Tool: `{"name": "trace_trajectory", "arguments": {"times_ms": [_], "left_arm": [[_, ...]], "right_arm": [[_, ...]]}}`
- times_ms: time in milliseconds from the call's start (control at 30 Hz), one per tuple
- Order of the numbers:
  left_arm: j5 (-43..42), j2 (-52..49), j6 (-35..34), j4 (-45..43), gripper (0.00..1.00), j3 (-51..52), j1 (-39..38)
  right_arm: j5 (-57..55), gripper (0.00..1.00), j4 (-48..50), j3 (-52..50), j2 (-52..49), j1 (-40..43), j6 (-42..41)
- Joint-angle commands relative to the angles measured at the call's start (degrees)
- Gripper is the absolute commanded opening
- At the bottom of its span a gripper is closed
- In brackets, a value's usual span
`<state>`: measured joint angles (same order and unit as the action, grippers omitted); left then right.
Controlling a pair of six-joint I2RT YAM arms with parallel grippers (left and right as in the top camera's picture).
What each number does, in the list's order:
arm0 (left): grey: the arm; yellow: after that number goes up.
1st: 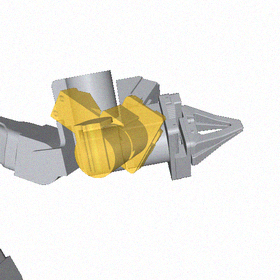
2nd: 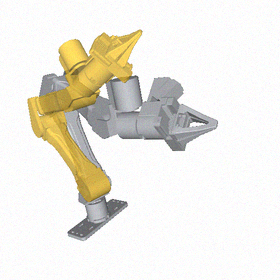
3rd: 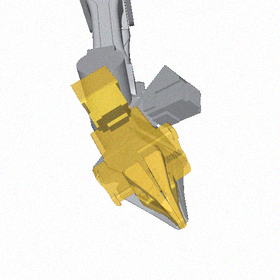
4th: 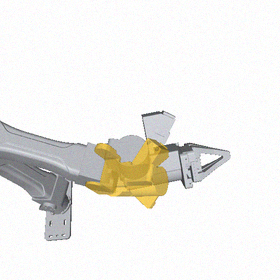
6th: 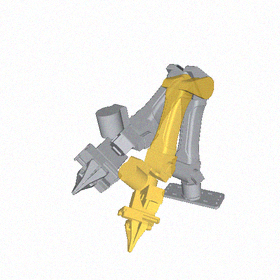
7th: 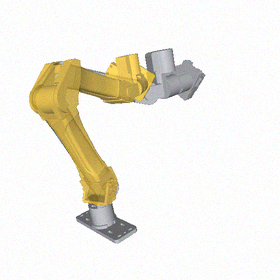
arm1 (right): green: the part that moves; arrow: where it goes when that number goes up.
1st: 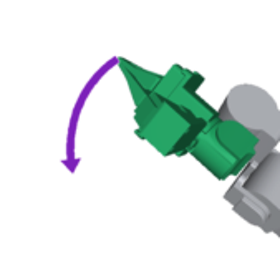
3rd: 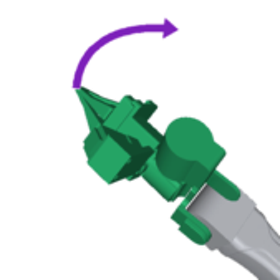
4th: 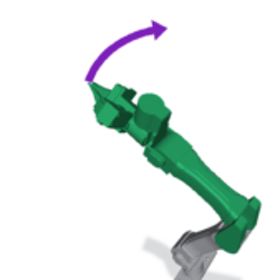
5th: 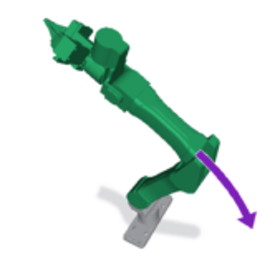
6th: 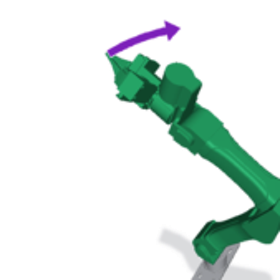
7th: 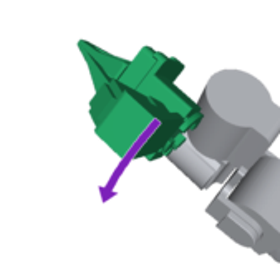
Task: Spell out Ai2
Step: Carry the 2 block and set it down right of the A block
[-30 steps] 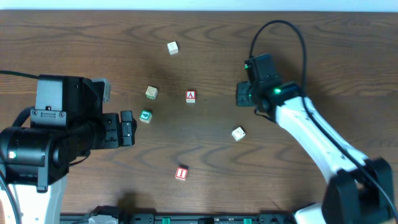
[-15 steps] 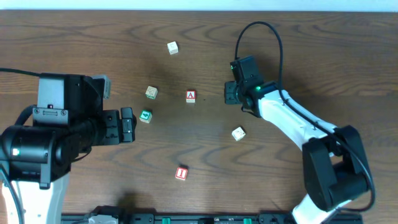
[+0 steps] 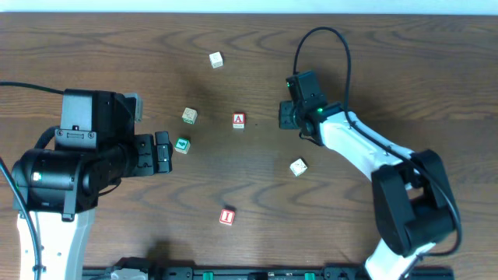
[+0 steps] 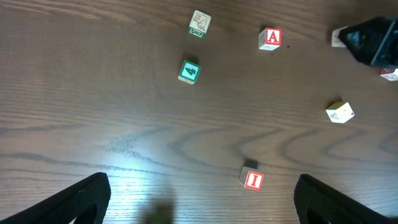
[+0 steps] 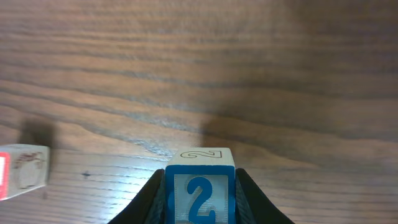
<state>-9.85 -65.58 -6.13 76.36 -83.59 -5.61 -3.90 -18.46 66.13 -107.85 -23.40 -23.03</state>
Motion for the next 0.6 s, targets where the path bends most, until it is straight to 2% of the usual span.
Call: {"name": "trace_trajectory", "arguments": {"times_ms": [0, 167, 200, 267, 333, 533, 567], "left_arm": [[0.81, -0.02, -0.74, -0.13, 0.95, 0.09, 0.35], [0.79, -0.02, -0.81, -0.15, 0.95, 0.09, 0.35], [0.81, -0.02, -1.14, -0.15, 0.96, 0.09, 0.35], [0.79, -0.02, -1.66, -0.17, 0.95, 0.09, 0.35], [0.81, -0.02, -1.66, -0.15, 0.95, 0.09, 0.35], [1.03, 0.13, -1.66, -1.33, 0.95, 0.09, 0.35], [1.03, 0.17, -1.68, -1.64, 0.95, 0.09, 0.35]], "right_arm": [[2.12, 0.08, 1.03, -0.13, -2.54, -0.52, -1.42], [3.52, 0.09, 2.67, -0.13, -3.17, -1.09, -2.05], [3.52, 0.13, 2.71, -0.13, -3.17, -1.18, -2.03], [3.39, 0.28, 2.58, -0.13, -3.17, -1.22, -2.03], [3.02, 0.36, 2.58, -0.13, -3.15, -1.11, -2.01], [2.40, 0.40, 1.46, 3.21, -2.03, -0.42, -1.07], [2.38, 0.44, 0.68, 4.48, -1.53, -0.42, -0.50]]}}
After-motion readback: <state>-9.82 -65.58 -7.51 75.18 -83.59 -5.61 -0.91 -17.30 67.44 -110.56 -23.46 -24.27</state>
